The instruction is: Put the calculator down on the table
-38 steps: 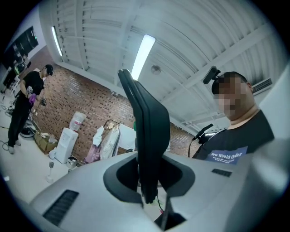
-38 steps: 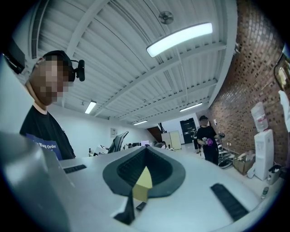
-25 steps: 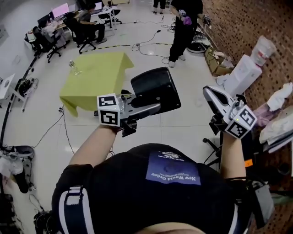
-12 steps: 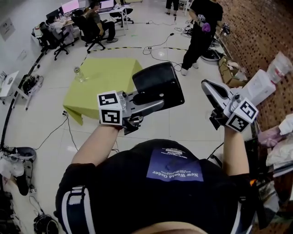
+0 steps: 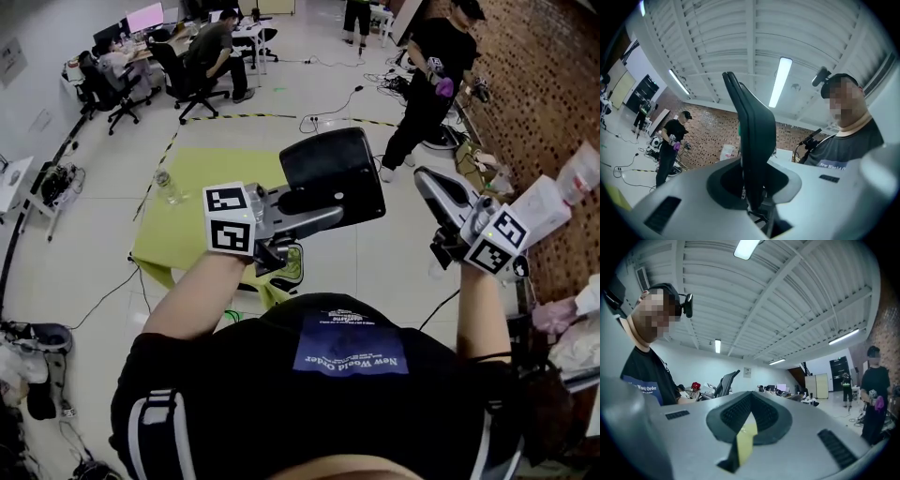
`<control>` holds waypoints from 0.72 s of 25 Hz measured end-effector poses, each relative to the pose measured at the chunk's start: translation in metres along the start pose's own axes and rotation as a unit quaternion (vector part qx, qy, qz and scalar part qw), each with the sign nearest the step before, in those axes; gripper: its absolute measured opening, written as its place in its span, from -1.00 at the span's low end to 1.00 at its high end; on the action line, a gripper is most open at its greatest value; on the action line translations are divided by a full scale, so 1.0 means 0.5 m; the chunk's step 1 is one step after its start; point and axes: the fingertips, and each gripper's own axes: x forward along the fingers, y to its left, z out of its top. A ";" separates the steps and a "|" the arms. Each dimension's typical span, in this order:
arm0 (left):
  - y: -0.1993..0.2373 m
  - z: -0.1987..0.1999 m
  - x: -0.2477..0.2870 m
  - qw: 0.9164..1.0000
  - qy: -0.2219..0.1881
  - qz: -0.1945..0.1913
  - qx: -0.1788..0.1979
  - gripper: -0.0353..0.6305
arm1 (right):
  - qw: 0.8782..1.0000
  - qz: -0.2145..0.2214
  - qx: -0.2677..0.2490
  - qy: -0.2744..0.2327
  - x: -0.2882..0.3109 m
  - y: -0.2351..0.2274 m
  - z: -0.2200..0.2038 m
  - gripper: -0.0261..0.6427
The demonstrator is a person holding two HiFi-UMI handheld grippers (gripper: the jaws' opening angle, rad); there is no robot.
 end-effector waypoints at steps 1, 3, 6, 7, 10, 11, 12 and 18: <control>0.016 0.004 0.004 1.000 0.001 0.002 0.003 -0.67 | 1.000 0.005 -0.003 -0.002 0.011 -0.018 0.004 -0.96; 0.054 0.008 0.014 1.000 0.004 0.019 0.008 -0.67 | 1.000 0.024 0.000 -0.011 0.034 -0.061 0.011 -0.96; 0.129 0.035 0.032 0.998 0.001 0.065 0.009 -0.67 | 0.997 0.077 0.010 -0.020 0.092 -0.143 0.020 -0.96; 0.154 0.049 0.033 0.996 -0.001 0.084 0.012 -0.67 | 0.995 0.099 0.013 -0.020 0.117 -0.167 0.022 -0.96; 0.206 0.061 0.013 0.988 -0.010 0.154 0.022 -0.67 | 0.986 0.163 0.023 -0.020 0.187 -0.212 -0.006 -0.96; 0.215 0.057 0.007 0.984 -0.014 0.173 0.025 -0.67 | 0.983 0.183 0.022 -0.018 0.205 -0.218 -0.016 -0.96; 0.222 0.054 0.001 0.981 -0.019 0.190 0.029 -0.67 | 0.979 0.203 0.020 -0.019 0.221 -0.224 -0.022 -0.96; 0.241 0.065 -0.038 0.953 -0.062 0.292 0.041 -0.67 | 0.947 0.319 0.024 -0.028 0.326 -0.220 -0.023 -0.96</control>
